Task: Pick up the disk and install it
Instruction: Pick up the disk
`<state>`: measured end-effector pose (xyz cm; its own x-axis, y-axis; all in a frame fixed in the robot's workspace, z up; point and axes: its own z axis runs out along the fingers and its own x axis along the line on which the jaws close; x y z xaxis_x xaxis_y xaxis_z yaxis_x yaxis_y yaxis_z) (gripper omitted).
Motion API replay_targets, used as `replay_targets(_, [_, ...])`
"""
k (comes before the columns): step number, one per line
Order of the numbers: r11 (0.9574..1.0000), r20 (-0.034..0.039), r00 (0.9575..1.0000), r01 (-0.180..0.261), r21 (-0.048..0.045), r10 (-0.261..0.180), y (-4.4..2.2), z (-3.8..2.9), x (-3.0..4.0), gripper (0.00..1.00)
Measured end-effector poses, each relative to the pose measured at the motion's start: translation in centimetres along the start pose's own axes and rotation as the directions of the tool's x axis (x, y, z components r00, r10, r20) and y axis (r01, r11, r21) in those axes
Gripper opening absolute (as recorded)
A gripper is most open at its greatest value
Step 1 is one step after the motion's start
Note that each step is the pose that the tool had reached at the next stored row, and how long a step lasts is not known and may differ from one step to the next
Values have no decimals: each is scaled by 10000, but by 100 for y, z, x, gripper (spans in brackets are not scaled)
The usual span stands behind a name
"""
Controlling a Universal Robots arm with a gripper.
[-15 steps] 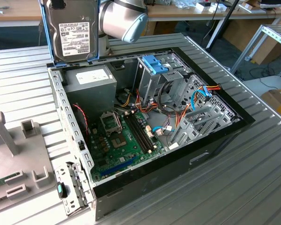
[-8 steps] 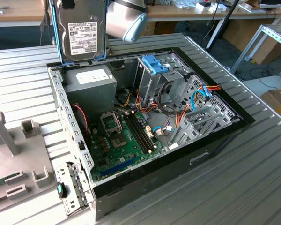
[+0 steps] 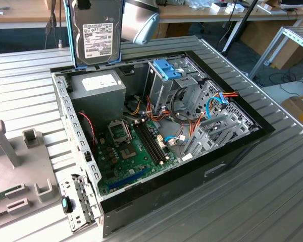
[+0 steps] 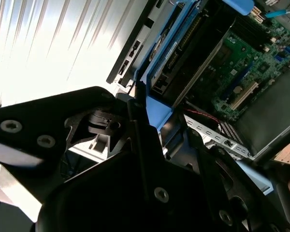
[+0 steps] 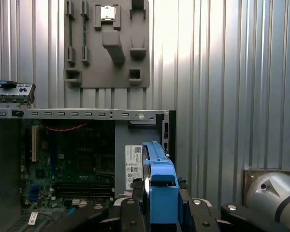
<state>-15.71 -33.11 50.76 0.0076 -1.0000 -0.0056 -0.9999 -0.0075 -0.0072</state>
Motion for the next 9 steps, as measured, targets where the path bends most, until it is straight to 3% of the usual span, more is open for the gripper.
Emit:
replay_targets(3, [10000,1,10000,0,1,0,-16,1,9,36])
replay_targets(9, [10000,1,10000,0,1,0,-19,0,92,36])
